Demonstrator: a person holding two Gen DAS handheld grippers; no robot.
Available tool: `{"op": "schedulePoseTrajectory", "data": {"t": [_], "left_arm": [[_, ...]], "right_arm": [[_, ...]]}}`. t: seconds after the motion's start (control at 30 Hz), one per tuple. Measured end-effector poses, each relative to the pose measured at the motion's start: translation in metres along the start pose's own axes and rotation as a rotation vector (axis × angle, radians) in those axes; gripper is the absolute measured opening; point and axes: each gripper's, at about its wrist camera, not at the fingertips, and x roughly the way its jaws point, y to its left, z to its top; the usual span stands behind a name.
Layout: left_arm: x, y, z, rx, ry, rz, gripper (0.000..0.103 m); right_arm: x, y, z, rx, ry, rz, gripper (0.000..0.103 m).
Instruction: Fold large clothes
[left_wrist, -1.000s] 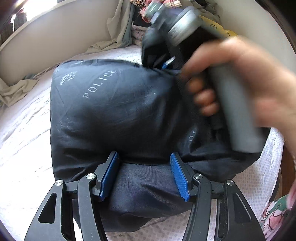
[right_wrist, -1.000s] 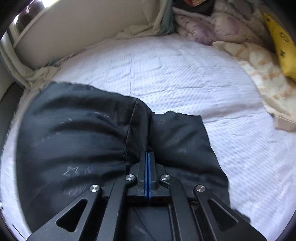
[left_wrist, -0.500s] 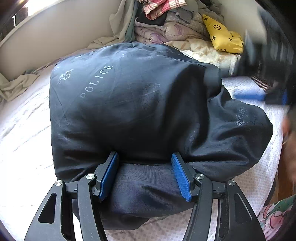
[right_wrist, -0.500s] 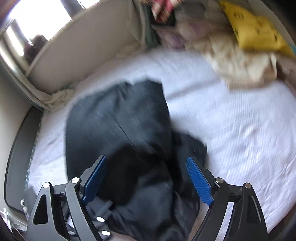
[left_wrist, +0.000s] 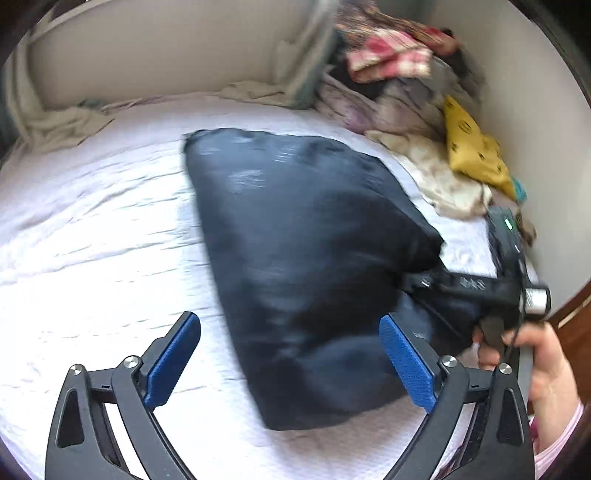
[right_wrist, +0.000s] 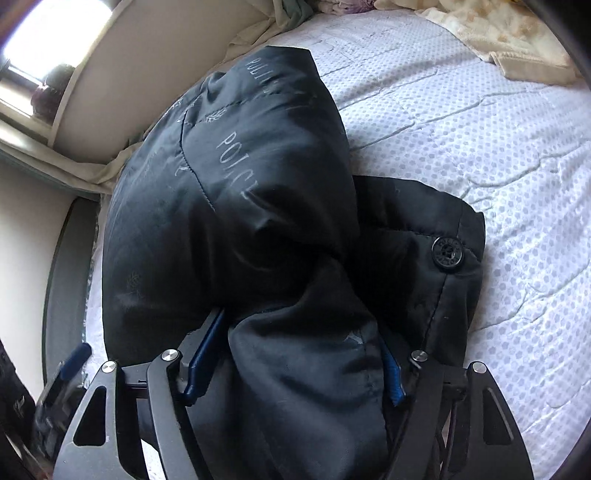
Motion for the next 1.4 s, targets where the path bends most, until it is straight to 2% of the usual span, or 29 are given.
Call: {"op": "schedulePoseTrajectory", "data": {"t": [0.07, 0.13, 0.33, 0.43, 0.5, 0.57, 0.67, 0.73, 0.8, 0.9, 1.03, 1.13, 1.27, 1.4], "left_arm": [[0.006, 0.017, 0.004, -0.055, 0.027, -0.008, 0.1], [0.016, 0.034, 0.003, -0.122, 0.057, -0.047, 0.1], [0.054, 0.04, -0.004, -0.175, 0.152, -0.179, 0.1], [0.07, 0.042, -0.008, -0.199, 0.162, -0.221, 0.102], [0.08, 0.044, -0.012, -0.237, 0.162, -0.297, 0.102], [0.089, 0.044, -0.015, -0.268, 0.165, -0.341, 0.103], [0.096, 0.038, -0.02, -0.279, 0.13, -0.366, 0.099], [0.094, 0.036, -0.021, -0.287, 0.103, -0.38, 0.089], [0.086, 0.035, -0.018, -0.283, 0.073, -0.41, 0.074], [0.075, 0.036, -0.013, -0.29, 0.035, -0.451, 0.064], [0.062, 0.044, -0.008, -0.33, -0.011, -0.517, 0.06], [0.045, 0.057, -0.003, -0.341, -0.05, -0.547, 0.058], [0.011, 0.081, 0.002, -0.321, -0.115, -0.526, 0.058], [-0.024, 0.119, 0.0, -0.327, -0.159, -0.489, 0.057]], "right_arm": [[0.0, -0.002, 0.0, 0.005, -0.002, 0.003, 0.07], [0.0, -0.003, -0.001, 0.008, -0.006, 0.003, 0.07], [0.003, -0.011, -0.004, 0.022, -0.004, 0.021, 0.07], [0.002, -0.021, -0.003, 0.03, 0.001, 0.041, 0.07], [0.003, -0.026, -0.002, 0.036, 0.006, 0.056, 0.07], [0.005, -0.03, -0.002, 0.041, 0.009, 0.073, 0.07], [0.005, -0.035, 0.0, 0.056, 0.011, 0.098, 0.07], [0.007, -0.038, 0.0, 0.067, 0.011, 0.112, 0.07], [0.008, -0.039, 0.001, 0.079, 0.014, 0.132, 0.066], [0.009, -0.034, -0.001, 0.095, 0.006, 0.183, 0.057], [0.004, -0.017, -0.002, 0.065, -0.029, 0.23, 0.05], [0.002, 0.0, -0.003, 0.043, -0.05, 0.278, 0.05], [0.008, 0.026, -0.005, 0.025, -0.046, 0.347, 0.049], [0.021, 0.07, -0.009, -0.035, -0.028, 0.412, 0.049]]}}
